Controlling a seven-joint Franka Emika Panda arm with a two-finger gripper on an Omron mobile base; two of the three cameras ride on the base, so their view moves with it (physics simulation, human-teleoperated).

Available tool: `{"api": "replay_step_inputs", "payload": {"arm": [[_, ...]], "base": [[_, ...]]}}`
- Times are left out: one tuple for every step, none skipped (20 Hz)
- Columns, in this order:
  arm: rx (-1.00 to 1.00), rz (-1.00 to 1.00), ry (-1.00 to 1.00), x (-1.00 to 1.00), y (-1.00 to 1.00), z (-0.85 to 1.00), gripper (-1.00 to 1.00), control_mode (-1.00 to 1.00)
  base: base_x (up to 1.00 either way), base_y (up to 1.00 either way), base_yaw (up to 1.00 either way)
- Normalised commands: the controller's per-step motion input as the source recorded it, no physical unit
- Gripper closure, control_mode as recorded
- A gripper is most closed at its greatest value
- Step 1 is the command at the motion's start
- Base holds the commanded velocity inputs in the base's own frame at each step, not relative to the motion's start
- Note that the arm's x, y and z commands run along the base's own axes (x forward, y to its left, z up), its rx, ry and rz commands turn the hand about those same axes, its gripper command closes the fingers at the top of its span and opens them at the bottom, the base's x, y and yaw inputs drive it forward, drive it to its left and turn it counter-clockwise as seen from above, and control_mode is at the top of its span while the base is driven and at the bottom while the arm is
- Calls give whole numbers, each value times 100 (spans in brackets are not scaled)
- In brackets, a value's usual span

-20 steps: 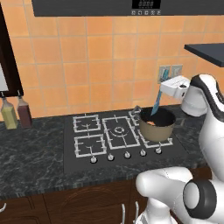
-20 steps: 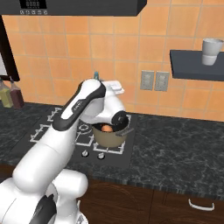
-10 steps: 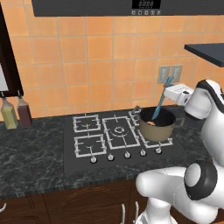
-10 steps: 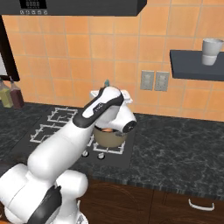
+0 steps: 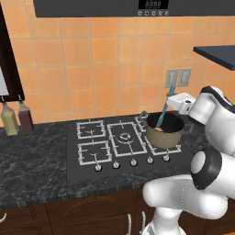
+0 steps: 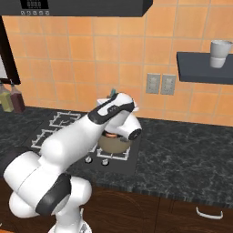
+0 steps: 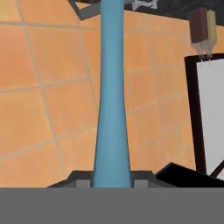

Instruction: Put the garlic and onion in the pot. Retrieve the spatula and lightly stir the vegetables in the pot.

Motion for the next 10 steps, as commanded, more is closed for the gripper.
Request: {"api": "replay_step_inputs", "payload": {"arm": [[0,0,0,42,0,-33,100,-100],[0,0,0,52,0,-37,100,-100],[0,0,0,54,0,-42,100,-100],[0,0,0,56,0,-48,100,-100],[0,0,0,51,0,-55,100,-100],[-1,0,0,45,0,-58,100,-100],[-4,0,0,34,0,-61,100,-100],[-5,0,0,34,0,-63,100,-100],[-10,0,0,11,-10,-74,100,-100],[-5,0,0,21,-25,-59,100,-100]], "base": [[0,0,0],[0,0,0],[0,0,0],[0,0,0],[0,0,0],[0,0,0],[0,0,0],[0,0,0],[0,0,0],[0,0,0]]}}
